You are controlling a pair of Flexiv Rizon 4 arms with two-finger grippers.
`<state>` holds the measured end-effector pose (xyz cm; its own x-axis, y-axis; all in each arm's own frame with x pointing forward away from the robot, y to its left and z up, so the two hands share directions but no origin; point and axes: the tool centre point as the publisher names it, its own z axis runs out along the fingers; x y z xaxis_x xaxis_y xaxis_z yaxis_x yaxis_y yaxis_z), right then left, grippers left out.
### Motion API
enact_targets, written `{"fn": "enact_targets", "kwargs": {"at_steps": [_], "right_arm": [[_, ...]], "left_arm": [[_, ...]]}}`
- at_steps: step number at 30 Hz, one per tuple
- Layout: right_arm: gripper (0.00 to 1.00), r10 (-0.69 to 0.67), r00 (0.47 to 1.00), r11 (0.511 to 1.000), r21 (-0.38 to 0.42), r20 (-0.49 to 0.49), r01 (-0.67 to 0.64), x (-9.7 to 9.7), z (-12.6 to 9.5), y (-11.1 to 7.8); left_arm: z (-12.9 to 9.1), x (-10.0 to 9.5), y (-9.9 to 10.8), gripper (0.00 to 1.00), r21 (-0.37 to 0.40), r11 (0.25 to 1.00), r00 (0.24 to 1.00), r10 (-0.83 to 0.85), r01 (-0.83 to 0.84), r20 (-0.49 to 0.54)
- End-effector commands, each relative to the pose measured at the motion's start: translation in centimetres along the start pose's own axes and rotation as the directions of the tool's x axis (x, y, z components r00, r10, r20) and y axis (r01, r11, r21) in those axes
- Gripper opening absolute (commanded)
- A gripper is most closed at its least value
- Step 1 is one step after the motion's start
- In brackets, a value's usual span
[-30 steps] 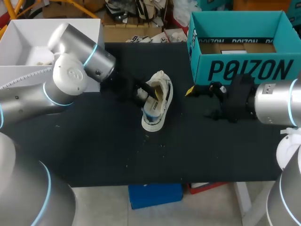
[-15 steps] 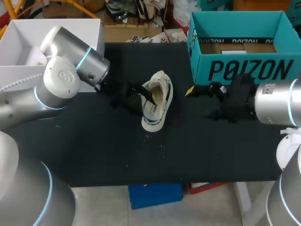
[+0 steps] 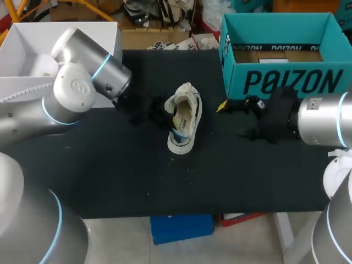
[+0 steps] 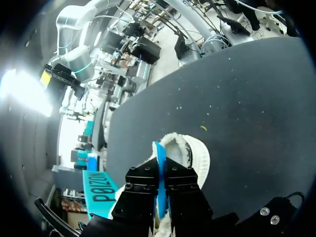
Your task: Take the shoe out of the shoebox, open the shoe tongue, remove and reinsert the insole, then place the shoe into the shoebox
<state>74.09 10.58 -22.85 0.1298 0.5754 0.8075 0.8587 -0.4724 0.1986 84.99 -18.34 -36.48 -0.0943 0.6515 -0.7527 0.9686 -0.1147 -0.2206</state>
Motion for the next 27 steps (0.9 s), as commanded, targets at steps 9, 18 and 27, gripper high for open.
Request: {"fn": "enact_targets", "kwargs": {"at_steps": [9,18,27], "right_arm": [[1.00,0.000,1.000,1.000,0.000,0.000,0.000,0.0,0.0,0.0],[1.00,0.000,1.000,1.000,0.000,0.000,0.000,0.0,0.0,0.0],[1.00,0.000,1.000,1.000,0.000,0.000,0.000,0.0,0.0,0.0]], "left_arm": [[1.0,-0.1,1.5,0.00,-0.031,0.999,1.000,-0.012,0.011,-0.019],[1.1,-0.1,2.0,0.00,-0.055,0.998,0.999,-0.033,0.031,-0.032],[-0.8,-0.4,-0.3,1.00,-0.001,1.000,0.994,-0.010,0.009,-0.108]]}}
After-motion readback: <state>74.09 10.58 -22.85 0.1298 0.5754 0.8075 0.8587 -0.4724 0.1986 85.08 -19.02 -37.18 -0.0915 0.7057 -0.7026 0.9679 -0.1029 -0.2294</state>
